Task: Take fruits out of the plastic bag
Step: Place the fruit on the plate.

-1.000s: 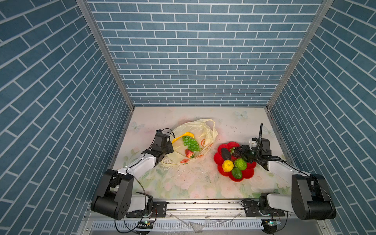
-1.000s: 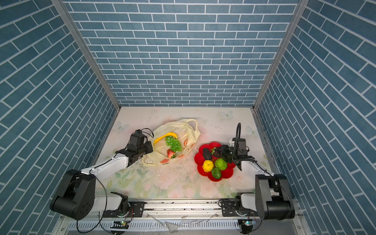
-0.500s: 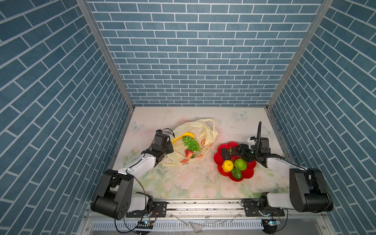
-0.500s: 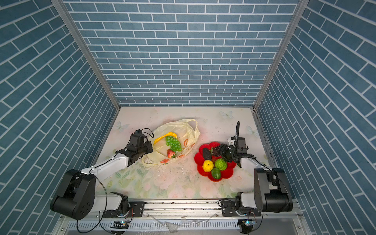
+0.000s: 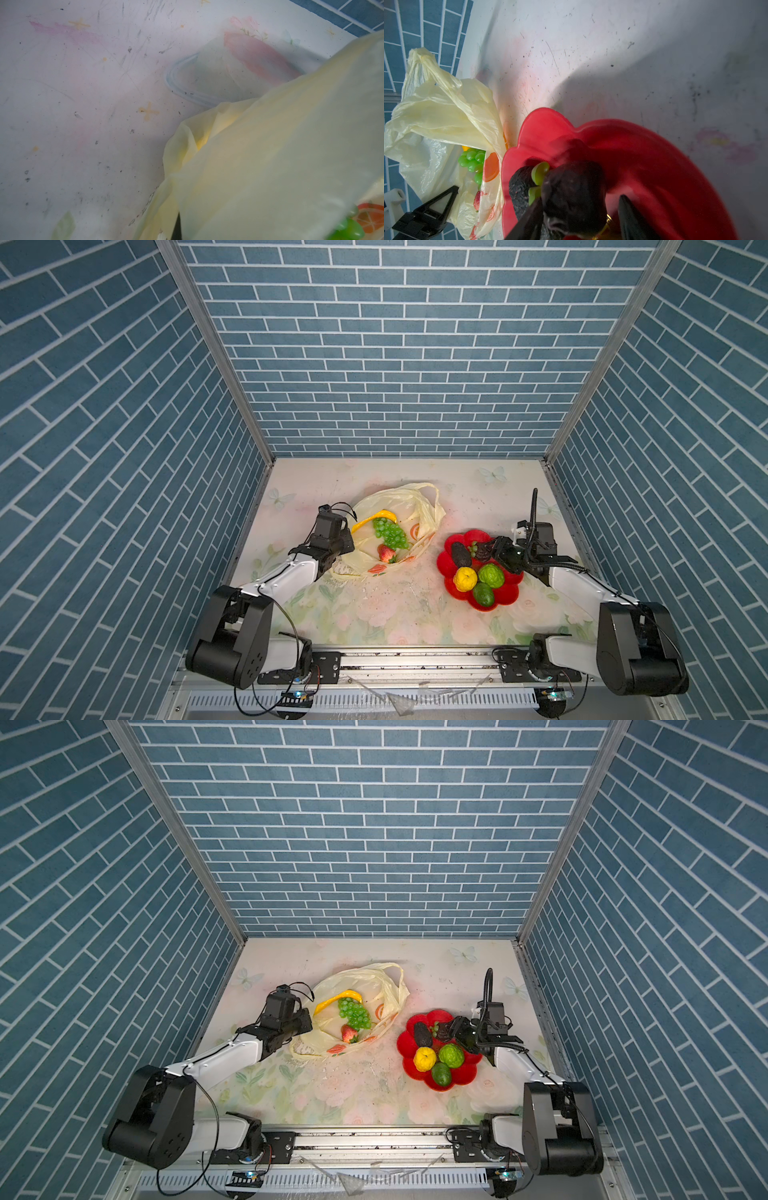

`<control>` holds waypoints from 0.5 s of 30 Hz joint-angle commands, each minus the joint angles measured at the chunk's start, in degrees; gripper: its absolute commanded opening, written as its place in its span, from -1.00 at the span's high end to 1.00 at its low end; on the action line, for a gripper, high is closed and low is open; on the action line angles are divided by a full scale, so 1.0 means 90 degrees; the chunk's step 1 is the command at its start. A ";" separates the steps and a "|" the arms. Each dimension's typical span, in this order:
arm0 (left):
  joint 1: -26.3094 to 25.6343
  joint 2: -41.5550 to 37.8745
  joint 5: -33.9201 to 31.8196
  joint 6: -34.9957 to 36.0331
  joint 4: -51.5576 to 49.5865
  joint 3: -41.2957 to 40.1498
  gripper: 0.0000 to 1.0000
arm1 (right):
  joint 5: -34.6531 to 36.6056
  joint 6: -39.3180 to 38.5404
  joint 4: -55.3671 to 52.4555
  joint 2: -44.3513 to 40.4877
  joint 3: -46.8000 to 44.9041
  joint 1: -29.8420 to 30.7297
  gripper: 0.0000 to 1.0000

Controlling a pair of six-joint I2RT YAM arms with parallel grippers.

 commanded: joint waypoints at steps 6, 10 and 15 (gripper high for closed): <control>0.0043 0.0094 -0.0035 0.0059 0.0013 -0.0017 1.00 | 0.0696 -0.0160 -0.0610 -0.0450 0.0141 -0.0033 -0.03; 0.0036 0.0096 -0.0029 0.0049 0.0018 -0.0018 1.00 | 0.0699 -0.0189 -0.0670 -0.0398 0.0131 -0.0031 0.05; 0.0039 0.0104 -0.0030 0.0058 0.0018 -0.0018 1.00 | 0.0691 -0.0203 -0.0638 -0.0275 0.0062 -0.0030 0.06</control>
